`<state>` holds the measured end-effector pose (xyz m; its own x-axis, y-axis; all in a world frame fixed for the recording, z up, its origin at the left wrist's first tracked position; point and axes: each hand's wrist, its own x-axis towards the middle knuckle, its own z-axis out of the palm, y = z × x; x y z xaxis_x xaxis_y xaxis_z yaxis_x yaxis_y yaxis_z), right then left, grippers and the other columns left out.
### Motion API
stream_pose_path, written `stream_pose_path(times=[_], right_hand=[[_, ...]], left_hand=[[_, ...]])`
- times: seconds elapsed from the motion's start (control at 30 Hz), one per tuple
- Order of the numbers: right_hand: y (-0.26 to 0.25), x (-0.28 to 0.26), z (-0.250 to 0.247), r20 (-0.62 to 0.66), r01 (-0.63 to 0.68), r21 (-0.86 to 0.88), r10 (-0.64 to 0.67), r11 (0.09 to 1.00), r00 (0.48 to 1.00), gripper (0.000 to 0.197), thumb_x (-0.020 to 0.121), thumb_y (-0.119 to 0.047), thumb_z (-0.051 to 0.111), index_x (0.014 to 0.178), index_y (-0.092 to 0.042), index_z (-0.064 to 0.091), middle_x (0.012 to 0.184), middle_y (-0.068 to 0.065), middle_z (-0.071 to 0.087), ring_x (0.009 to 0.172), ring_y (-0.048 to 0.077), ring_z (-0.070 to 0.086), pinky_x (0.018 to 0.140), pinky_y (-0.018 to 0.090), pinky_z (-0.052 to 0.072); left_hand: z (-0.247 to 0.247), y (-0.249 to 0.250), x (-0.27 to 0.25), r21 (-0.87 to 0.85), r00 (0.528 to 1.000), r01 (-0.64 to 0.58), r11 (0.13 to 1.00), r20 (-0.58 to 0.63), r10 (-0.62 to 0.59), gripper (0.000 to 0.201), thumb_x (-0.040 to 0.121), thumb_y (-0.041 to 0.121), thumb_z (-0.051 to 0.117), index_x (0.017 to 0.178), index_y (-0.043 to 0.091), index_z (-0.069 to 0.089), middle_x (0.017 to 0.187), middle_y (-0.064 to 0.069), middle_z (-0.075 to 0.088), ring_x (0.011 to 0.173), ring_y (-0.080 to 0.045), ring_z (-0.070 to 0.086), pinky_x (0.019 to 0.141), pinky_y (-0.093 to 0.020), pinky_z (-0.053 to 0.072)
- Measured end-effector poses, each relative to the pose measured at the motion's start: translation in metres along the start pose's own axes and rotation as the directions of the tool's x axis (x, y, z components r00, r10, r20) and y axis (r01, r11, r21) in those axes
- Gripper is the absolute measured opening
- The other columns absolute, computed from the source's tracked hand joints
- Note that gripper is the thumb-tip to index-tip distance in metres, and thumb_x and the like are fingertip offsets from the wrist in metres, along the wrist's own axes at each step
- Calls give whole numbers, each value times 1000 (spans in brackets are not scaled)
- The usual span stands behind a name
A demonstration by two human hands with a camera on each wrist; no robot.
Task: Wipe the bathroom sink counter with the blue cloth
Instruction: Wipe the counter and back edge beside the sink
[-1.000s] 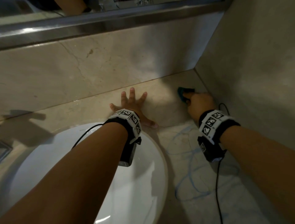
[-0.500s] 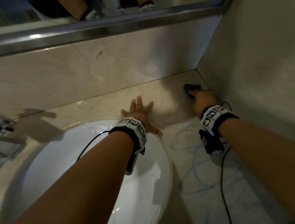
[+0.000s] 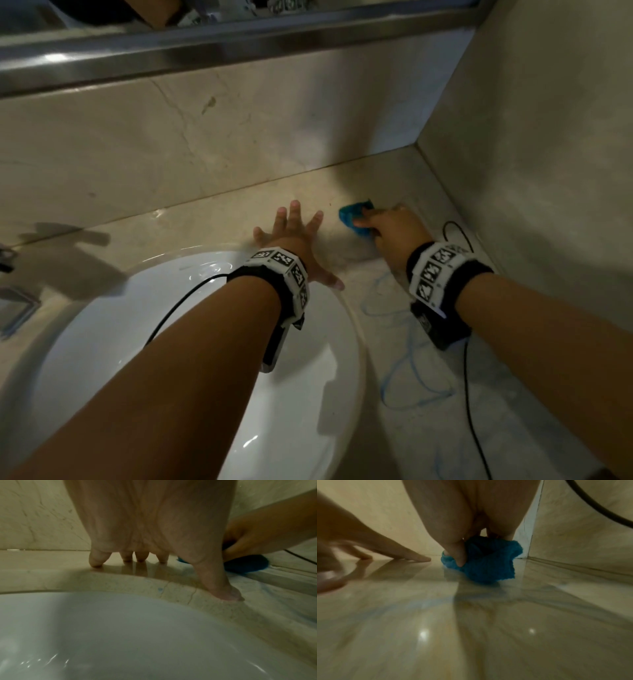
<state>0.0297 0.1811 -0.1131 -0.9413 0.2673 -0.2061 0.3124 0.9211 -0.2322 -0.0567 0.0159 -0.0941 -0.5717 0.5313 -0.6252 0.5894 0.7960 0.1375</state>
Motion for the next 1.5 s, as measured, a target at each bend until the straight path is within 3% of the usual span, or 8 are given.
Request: stream_pose_path(times=[0.2, 0.3, 0.47, 0.63, 0.8, 0.93, 1.17, 1.5], right_hand=[[-22, 76, -10, -12, -65, 1, 65, 998, 998, 40, 97, -19, 43, 137, -20, 44, 146, 6, 40, 131, 25, 40, 105, 20, 26], [-32, 85, -10, 75, -81, 37, 78, 996, 994, 43, 97, -23, 40, 139, -27, 38, 149, 8, 35, 134, 31, 35, 113, 34, 26], [-27, 22, -12, 116, 139, 2, -138, 990, 984, 41, 90, -17, 52, 131, -23, 51, 148, 4, 37, 132, 26, 36, 110, 28, 21], [-9, -26, -4, 156, 187, -75, -174, 979, 972, 34, 92, -22, 49, 125, -27, 57, 144, -4, 43, 104, 26, 45, 84, 22, 25], [10, 19, -3, 19, -5, 40, 4, 999, 1000, 52, 79, -25, 67, 129, -16, 54, 141, 12, 45, 129, 30, 42, 112, 28, 26], [-8, 16, -10, -22, -91, -43, 90, 995, 996, 48, 88, -9, 47, 133, -27, 48, 141, 7, 45, 128, 29, 42, 104, 33, 33], [-22, -53, 12, 44, 145, 54, -148, 988, 988, 34, 87, -9, 56, 119, -19, 63, 134, 9, 54, 112, 29, 57, 94, 34, 31], [-5, -21, 13, -94, -159, 177, 177, 971, 980, 45, 84, 2, 47, 120, -21, 62, 130, 10, 57, 113, 33, 54, 106, 39, 36]], left_hand=[[5, -1, 5, -41, 999, 0, 999, -40, -2, 138, 48, 73, 75, 146, 39, -15, 154, 2, -30, 144, -24, -21, 112, -63, -1], [7, -3, 5, -45, 998, 9, 999, -62, -12, 141, 46, 74, 75, 147, 36, -16, 154, 3, -28, 144, -21, -21, 113, -62, -1], [1, -1, 4, -50, 1000, 22, 999, -17, -23, 144, 47, 72, 76, 147, 32, -19, 153, 2, -31, 143, -22, -23, 112, -63, -1], [2, -1, 3, -39, 1000, 18, 999, 2, -18, 143, 49, 73, 74, 147, 32, -21, 152, 1, -34, 143, -24, -24, 112, -64, -1], [3, -2, 4, -50, 1000, 18, 999, -1, -18, 142, 49, 72, 76, 147, 33, -20, 152, 2, -33, 143, -23, -24, 112, -63, -3], [4, -2, 4, -40, 1000, 14, 999, -16, -14, 142, 48, 72, 75, 147, 33, -18, 153, 2, -32, 143, -23, -23, 112, -63, -1], [2, -2, 2, -27, 1000, 6, 1000, -14, -7, 142, 49, 74, 74, 147, 32, -20, 153, 0, -32, 143, -24, -22, 112, -63, 1], [4, -3, 5, -32, 1000, 7, 999, -20, -8, 143, 47, 74, 75, 147, 34, -18, 153, 2, -32, 143, -23, -23, 112, -63, -1]])
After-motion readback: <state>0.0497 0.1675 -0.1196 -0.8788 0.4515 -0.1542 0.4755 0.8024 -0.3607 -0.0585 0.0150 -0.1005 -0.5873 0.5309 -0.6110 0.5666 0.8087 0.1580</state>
